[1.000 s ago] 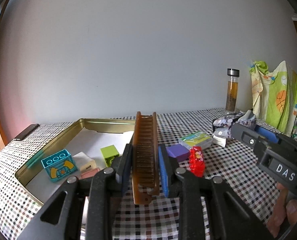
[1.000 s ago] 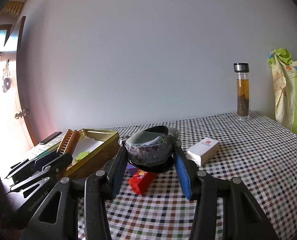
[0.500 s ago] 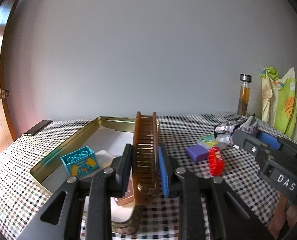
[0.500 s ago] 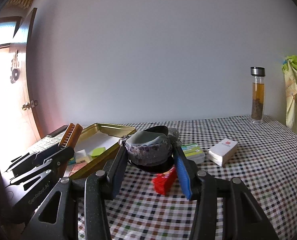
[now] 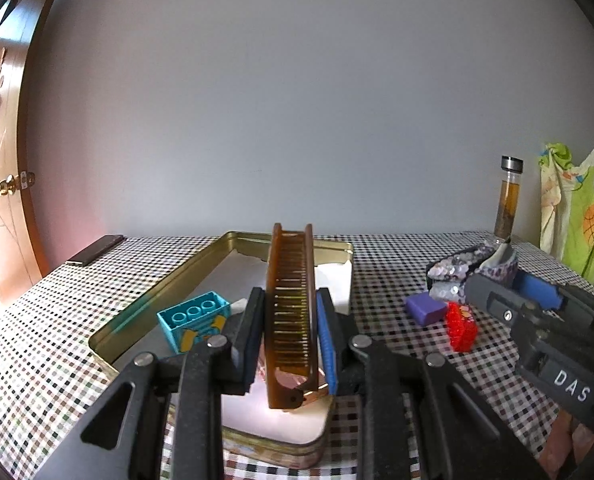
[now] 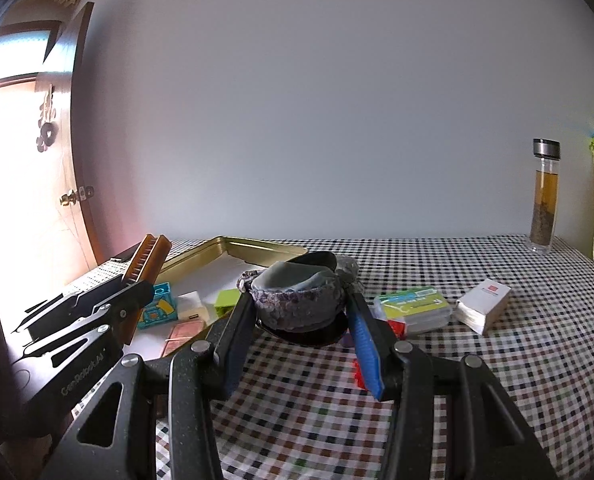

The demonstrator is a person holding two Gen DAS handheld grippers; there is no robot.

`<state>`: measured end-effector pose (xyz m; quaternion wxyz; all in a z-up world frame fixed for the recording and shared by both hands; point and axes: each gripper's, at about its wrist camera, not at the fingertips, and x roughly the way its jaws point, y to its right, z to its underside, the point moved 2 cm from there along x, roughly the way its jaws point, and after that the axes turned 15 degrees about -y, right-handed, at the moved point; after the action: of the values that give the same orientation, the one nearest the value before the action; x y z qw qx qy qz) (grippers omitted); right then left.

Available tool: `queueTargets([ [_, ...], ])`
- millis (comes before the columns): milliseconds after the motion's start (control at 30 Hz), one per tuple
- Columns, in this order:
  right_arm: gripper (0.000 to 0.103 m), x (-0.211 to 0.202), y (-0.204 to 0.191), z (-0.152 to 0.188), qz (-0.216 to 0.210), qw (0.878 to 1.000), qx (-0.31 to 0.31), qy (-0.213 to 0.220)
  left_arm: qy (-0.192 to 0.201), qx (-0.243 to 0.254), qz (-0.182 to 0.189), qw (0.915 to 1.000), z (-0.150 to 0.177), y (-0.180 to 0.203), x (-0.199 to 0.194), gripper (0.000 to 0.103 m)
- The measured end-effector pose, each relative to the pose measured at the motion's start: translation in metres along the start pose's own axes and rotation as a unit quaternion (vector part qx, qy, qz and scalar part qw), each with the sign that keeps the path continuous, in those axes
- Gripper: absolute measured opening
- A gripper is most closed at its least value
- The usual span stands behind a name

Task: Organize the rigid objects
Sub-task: 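Carry the comb with the left tool while the right tool carries the pouch toward the tin, then lower the comb and the pouch into the tin and open both tools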

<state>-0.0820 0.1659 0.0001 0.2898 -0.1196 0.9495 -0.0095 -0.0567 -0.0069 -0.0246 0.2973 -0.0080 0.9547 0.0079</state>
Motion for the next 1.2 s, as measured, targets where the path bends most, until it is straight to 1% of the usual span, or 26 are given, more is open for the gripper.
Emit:
queueTargets([
  [633,0.05,0.017,-0.037,-0.005,-0.023,0.999,-0.034,-0.021,-0.005,-0.031,-0.014,0.9994,-0.001,-0.031,0.003,0.023],
  [833,0.05,0.023,-0.046,-0.007,-0.026,0.998,-0.042,-0.028,-0.008,-0.034,-0.02,0.9992,-0.002,-0.039,0.005,0.023],
  [1067,0.05,0.031,-0.053,-0.01,-0.029,0.998,-0.05,-0.036,-0.022,-0.038,-0.022,0.9988,-0.004,-0.048,0.01,0.023],
  [1200,0.05,0.036,-0.058,-0.011,-0.03,0.997,-0.054,-0.04,-0.032,-0.037,-0.031,0.9983,-0.006,-0.051,0.013,0.023],
])
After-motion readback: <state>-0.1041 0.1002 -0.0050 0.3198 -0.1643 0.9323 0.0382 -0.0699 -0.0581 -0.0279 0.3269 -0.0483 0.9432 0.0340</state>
